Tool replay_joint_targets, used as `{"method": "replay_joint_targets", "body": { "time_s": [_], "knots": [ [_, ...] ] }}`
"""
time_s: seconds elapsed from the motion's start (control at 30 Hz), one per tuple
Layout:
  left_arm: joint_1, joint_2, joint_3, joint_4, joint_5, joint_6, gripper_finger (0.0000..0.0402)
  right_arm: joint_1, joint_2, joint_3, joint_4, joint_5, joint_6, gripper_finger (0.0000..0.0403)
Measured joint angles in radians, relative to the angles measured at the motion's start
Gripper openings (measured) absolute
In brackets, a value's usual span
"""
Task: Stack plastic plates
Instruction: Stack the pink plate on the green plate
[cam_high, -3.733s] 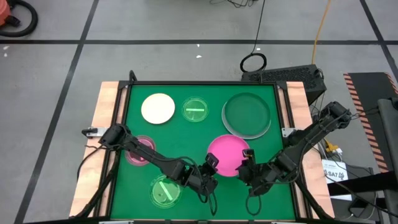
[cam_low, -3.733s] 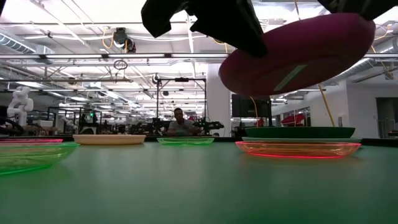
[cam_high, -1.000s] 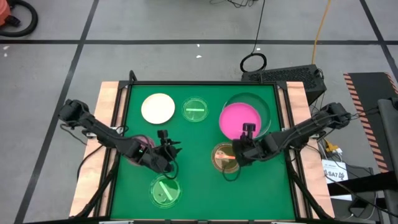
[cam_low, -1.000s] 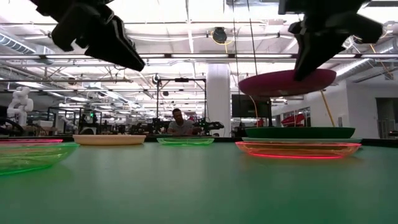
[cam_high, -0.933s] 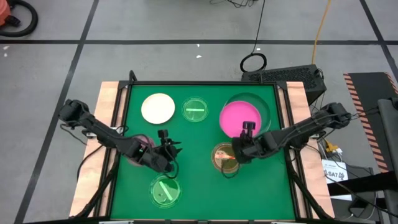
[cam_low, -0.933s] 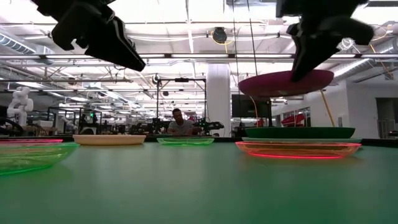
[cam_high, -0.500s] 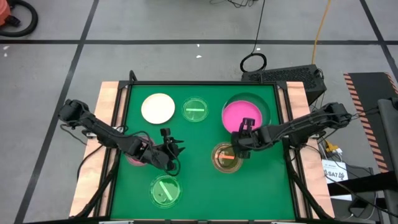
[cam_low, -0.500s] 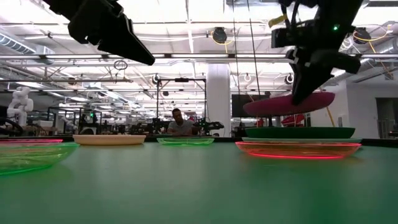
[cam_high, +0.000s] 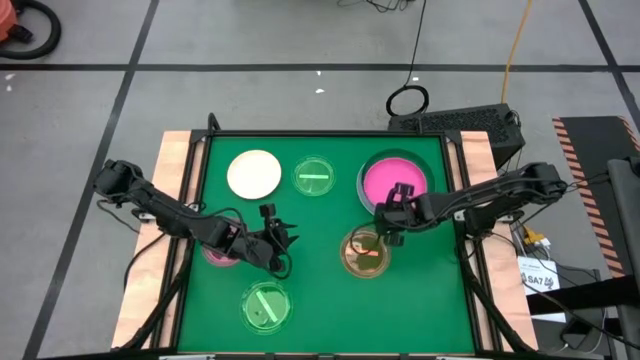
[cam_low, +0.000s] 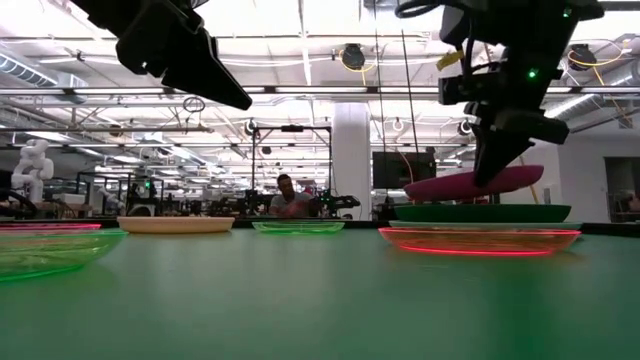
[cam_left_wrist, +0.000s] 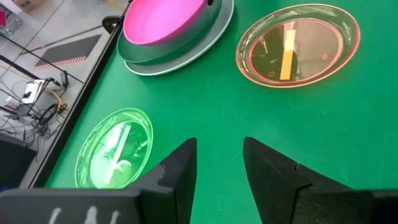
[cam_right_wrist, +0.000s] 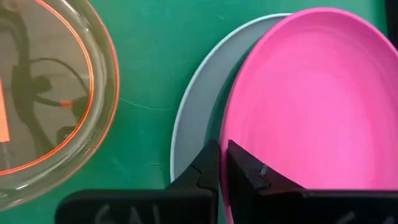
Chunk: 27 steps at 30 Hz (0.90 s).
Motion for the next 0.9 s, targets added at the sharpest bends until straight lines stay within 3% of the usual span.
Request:
{"method": "replay_joint_targets", "body": {
  "time_s": [0.43,0.9],
  "knots": [
    [0.02,0.0,0.0,0.002,0.012,-0.004,0.0138,-0.052,-0.198,-0.156,0.12,-0.062,-0.033,0.0005],
    [0.042,0.0,0.0,0.003,0.02,0.001,0.0138,-0.127,-0.218,-0.225,0.193,-0.117,-0.071,0.0006]
  ]
}}
